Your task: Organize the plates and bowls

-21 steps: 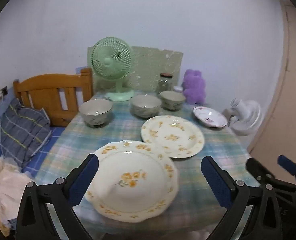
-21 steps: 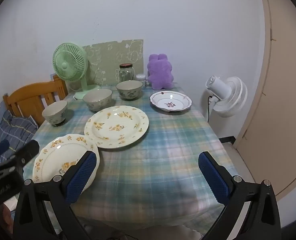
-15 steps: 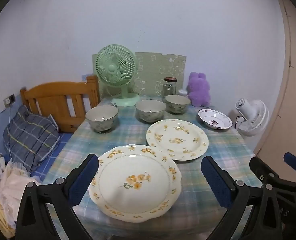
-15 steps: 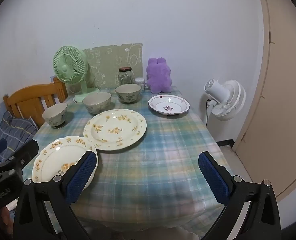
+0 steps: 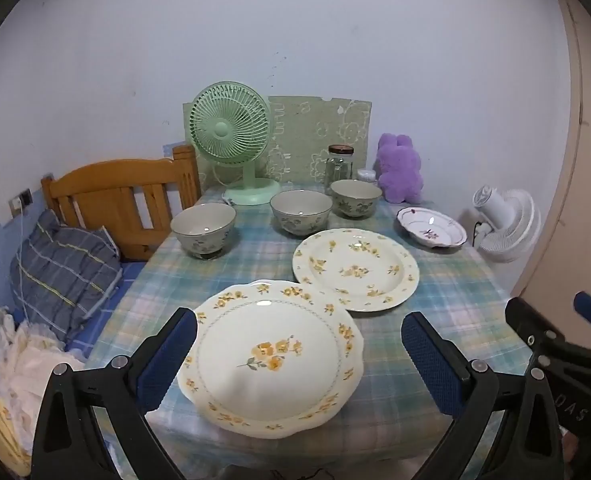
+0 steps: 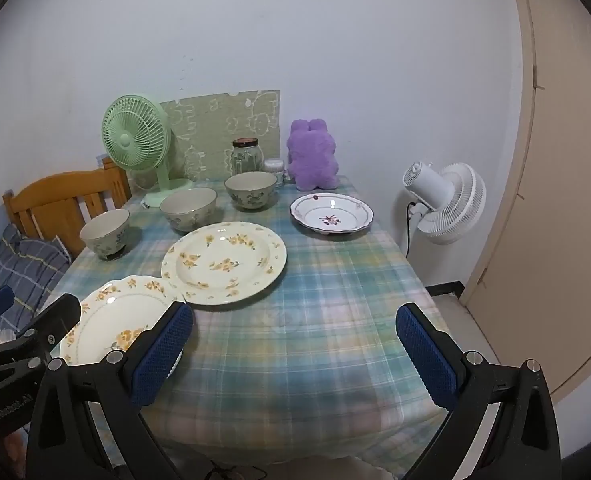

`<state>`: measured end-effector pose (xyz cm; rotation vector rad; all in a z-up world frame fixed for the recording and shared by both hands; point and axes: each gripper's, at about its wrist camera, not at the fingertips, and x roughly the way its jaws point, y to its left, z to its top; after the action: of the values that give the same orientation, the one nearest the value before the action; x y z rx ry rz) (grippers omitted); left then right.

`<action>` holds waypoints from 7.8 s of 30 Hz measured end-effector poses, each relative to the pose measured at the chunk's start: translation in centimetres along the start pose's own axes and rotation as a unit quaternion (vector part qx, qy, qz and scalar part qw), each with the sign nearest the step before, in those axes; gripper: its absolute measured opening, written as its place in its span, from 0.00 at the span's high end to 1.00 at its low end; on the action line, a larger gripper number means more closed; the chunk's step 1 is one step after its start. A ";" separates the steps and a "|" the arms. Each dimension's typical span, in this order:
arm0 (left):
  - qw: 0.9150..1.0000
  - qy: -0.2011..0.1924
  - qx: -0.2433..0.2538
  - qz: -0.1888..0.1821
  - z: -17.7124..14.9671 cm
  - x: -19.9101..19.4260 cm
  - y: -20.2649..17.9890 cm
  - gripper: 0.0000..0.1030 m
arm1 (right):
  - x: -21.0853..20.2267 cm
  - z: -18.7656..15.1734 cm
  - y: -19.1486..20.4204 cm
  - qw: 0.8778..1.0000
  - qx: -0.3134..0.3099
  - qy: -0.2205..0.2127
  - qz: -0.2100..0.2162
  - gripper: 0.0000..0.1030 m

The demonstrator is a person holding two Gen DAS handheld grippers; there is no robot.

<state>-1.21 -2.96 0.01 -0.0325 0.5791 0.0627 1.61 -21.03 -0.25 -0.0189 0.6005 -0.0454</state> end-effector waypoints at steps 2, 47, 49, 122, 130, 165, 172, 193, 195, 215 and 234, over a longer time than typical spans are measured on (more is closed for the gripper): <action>1.000 0.000 0.001 -0.004 0.0 0.0 0.0 0.00 | 0.0 0.0 0.0 1.000 0.001 0.003 0.000 0.00; 1.000 -0.003 0.000 0.013 -0.5 0.0 0.2 0.01 | 0.2 0.1 -0.1 1.000 0.003 0.005 0.008 0.00; 1.000 -0.003 0.000 0.012 -0.5 0.0 0.2 0.01 | 0.2 0.1 -0.1 1.000 0.003 0.005 0.008 0.00; 0.964 0.264 0.013 -0.032 -2.7 19.6 11.0 0.31 | 18.2 -2.6 15.3 0.970 0.000 0.243 0.004 0.23; 0.962 0.267 0.025 -0.043 -2.7 19.9 10.8 0.32 | 19.0 -3.3 15.3 0.962 0.007 0.274 -0.008 0.29; 0.964 0.251 0.040 -0.083 1.9 18.0 3.2 0.32 | 16.4 2.0 9.1 0.967 0.005 0.252 -0.030 0.34; 0.964 0.252 0.035 -0.072 2.0 17.9 -1.0 0.32 | 17.4 2.9 4.8 0.967 -0.002 0.253 -0.017 0.34; 0.955 0.277 0.056 -0.091 0.4 20.2 -13.8 0.32 | 19.8 2.0 -8.9 0.962 0.012 0.270 -0.040 0.34; 0.954 0.282 0.056 -0.090 0.1 20.6 -14.9 0.32 | 20.3 1.6 -9.9 0.960 0.014 0.276 -0.040 0.34; 0.948 0.306 0.048 -0.069 -1.5 23.1 -18.4 0.30 | 23.7 -0.3 -14.5 0.949 0.026 0.312 -0.024 0.34; 0.958 0.272 0.052 -0.074 1.1 19.0 -16.0 0.11 | 18.5 2.1 -14.0 0.964 0.034 0.259 -0.040 0.25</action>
<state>16.37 -17.87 -9.26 0.0096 1.1290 -0.1278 17.49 -35.92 -8.56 0.0357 1.1228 -0.1530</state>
